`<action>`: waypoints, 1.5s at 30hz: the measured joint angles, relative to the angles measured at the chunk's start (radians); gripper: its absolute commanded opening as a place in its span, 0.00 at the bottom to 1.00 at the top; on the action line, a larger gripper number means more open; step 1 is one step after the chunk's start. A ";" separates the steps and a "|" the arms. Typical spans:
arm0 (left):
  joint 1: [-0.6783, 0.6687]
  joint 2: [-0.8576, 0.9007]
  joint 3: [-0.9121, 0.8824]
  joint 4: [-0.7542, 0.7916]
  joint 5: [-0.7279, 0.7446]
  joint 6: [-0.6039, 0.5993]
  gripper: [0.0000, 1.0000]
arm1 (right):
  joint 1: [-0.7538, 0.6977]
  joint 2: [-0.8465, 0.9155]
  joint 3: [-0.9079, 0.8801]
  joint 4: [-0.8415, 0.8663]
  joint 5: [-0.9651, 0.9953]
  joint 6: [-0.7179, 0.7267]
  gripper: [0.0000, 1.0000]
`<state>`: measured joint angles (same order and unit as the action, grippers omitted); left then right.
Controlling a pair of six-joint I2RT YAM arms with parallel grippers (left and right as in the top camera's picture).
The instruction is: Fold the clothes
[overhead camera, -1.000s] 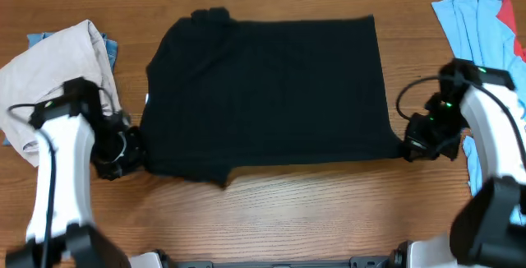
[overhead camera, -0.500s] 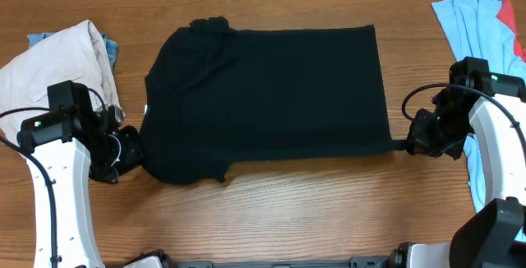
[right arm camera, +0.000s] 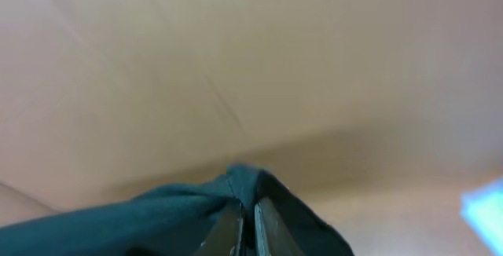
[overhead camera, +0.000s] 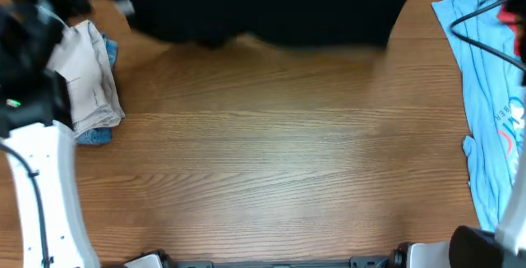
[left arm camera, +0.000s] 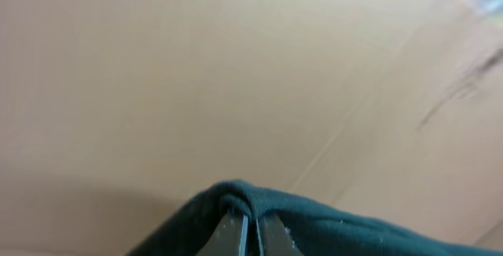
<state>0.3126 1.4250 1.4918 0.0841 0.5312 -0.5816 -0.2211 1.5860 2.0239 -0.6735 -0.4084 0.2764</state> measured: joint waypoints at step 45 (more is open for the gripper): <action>-0.063 0.420 0.566 -0.497 0.082 0.150 0.04 | -0.008 0.341 0.190 -0.229 0.087 -0.067 0.04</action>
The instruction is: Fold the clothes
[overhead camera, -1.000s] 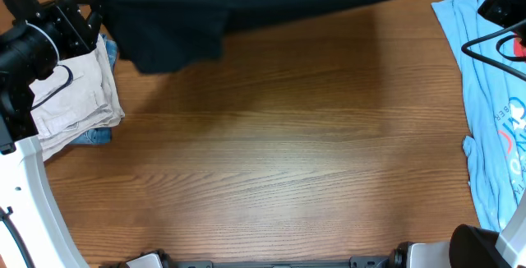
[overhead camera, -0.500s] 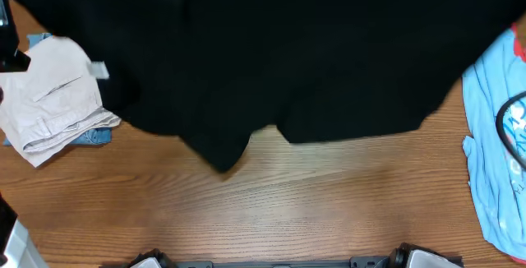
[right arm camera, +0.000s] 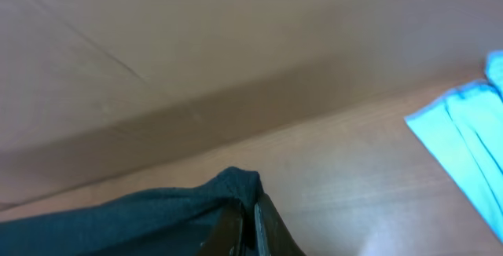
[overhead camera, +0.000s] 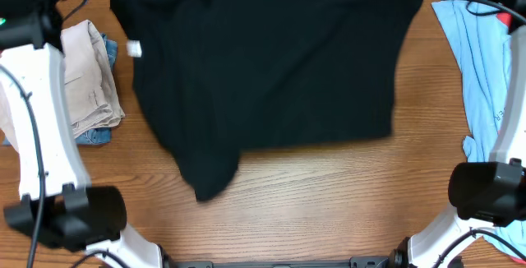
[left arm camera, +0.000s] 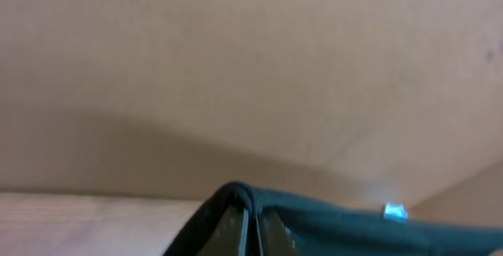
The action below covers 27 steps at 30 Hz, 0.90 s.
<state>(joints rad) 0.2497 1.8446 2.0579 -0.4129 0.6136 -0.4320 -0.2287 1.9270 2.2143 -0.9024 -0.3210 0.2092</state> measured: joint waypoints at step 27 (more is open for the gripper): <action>-0.195 0.240 0.220 -1.236 -0.178 0.392 0.04 | 0.014 0.103 -0.202 -0.562 0.329 0.038 0.04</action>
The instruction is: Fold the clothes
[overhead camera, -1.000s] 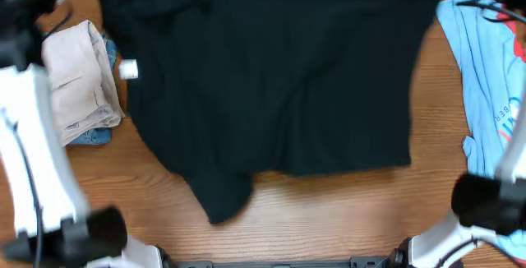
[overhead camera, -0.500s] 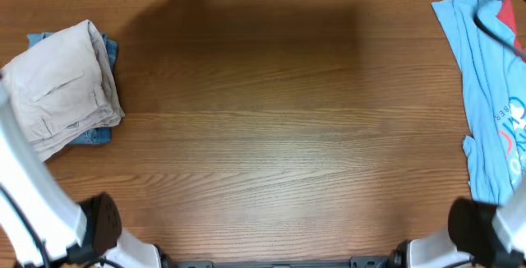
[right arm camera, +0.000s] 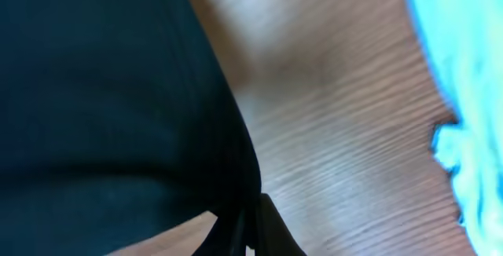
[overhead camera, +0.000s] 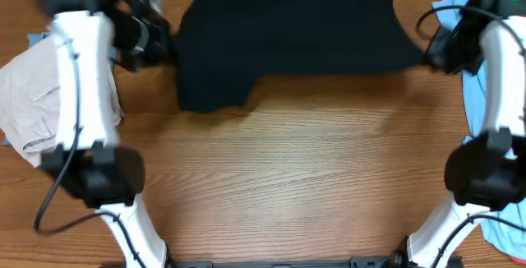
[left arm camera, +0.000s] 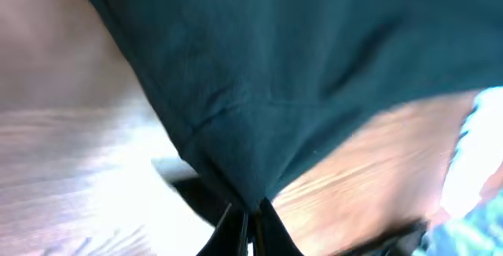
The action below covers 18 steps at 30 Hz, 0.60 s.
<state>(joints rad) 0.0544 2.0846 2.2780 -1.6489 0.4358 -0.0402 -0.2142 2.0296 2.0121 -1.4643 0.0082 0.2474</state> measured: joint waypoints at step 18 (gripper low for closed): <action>-0.035 0.033 -0.475 -0.032 -0.283 -0.024 0.04 | 0.000 -0.024 -0.352 -0.082 -0.035 -0.072 0.04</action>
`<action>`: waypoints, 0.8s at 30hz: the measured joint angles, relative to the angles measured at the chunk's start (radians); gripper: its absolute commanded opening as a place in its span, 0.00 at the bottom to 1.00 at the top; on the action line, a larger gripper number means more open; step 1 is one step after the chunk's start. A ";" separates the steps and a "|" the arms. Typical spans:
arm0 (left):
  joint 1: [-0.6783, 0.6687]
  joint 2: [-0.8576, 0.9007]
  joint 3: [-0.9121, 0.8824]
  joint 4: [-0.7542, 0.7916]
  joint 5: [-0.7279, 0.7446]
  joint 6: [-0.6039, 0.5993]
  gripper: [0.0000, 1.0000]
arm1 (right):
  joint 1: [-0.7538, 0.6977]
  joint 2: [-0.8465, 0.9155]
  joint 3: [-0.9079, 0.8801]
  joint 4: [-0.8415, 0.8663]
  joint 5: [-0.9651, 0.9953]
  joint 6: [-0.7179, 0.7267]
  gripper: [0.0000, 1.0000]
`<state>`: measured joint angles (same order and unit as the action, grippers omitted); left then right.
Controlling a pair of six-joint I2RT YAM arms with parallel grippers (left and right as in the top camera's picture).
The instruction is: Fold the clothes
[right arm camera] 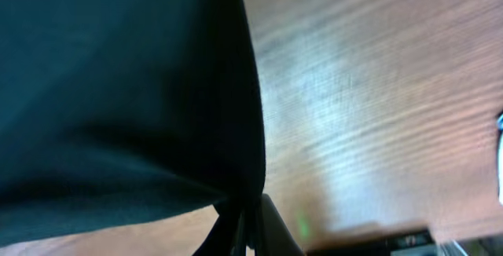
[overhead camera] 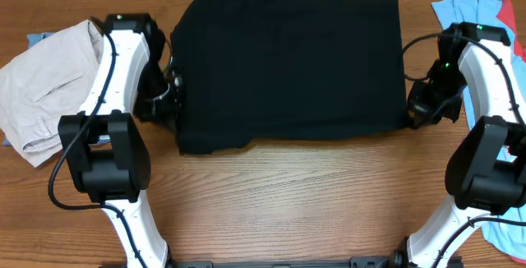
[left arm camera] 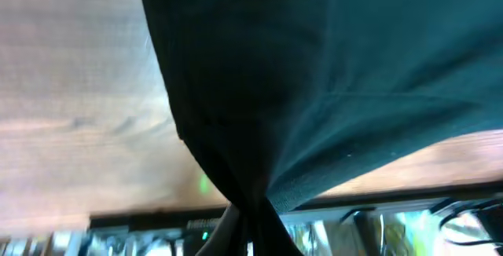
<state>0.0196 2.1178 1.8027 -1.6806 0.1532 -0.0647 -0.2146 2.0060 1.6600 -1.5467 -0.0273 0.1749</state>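
A dark green-black shirt [overhead camera: 288,62] lies spread flat on the wooden table [overhead camera: 288,202] at the back middle. My left gripper [overhead camera: 170,108] is shut on its left edge near the front corner, and the cloth [left arm camera: 259,91] bunches into the left gripper [left arm camera: 250,236]. At the front right corner my right gripper [overhead camera: 415,110] is shut on the shirt [right arm camera: 118,91], and the pinched fold runs down into the right gripper [right arm camera: 247,228].
A beige garment [overhead camera: 45,95] over something blue lies at the left edge. A light blue shirt [overhead camera: 493,5] with a red patch lies at the right edge. Both arms reach in from the front.
The shirt's near edge has come toward the front; more of it lies flat. Both grippers, still shut on it, are farther forward. The beige garment sits farther left.
First both grippers held the shirt up at the far edge, only its hem showing. Then it hung wide over the table's back half. Then it lay partly down at the back. Now it lies spread flat, corners still held.
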 measured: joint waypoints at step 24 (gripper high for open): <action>0.204 -0.708 -0.556 0.259 -0.002 -0.092 0.04 | -0.111 -0.434 -0.455 0.139 -0.079 0.041 0.04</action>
<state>0.2241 1.4094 1.2469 -1.4216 0.1513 -0.1570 -0.3252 1.5723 1.2053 -1.4075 -0.1062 0.2161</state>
